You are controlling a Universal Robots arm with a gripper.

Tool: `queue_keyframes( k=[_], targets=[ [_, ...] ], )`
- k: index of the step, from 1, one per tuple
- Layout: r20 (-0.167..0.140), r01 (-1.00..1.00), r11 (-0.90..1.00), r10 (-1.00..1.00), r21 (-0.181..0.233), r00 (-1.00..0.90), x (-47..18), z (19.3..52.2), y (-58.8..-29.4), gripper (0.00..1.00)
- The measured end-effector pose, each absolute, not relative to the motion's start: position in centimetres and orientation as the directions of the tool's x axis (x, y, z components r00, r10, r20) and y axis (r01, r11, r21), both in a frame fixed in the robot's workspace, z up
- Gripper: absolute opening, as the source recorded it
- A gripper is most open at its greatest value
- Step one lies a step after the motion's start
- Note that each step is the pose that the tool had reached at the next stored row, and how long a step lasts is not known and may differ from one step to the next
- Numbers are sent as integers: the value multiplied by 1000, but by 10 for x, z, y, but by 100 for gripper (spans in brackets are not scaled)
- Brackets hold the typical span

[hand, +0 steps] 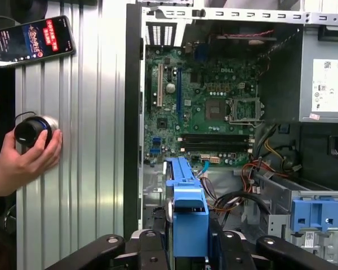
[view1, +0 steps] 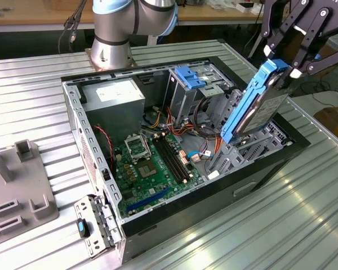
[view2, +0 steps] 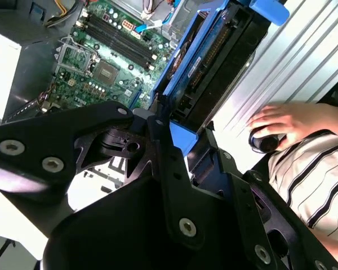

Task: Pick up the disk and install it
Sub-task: 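Pick up the disk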

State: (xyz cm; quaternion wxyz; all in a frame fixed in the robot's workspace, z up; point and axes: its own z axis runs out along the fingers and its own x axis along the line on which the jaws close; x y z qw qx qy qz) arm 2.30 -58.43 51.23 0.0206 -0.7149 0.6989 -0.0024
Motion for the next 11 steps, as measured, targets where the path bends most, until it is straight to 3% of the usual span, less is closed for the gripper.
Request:
queue_keyframes(
  k=[11],
  targets=[
    [-25, -999, -22, -999, -33, 23, 62, 497, -585, 37]
  ],
)
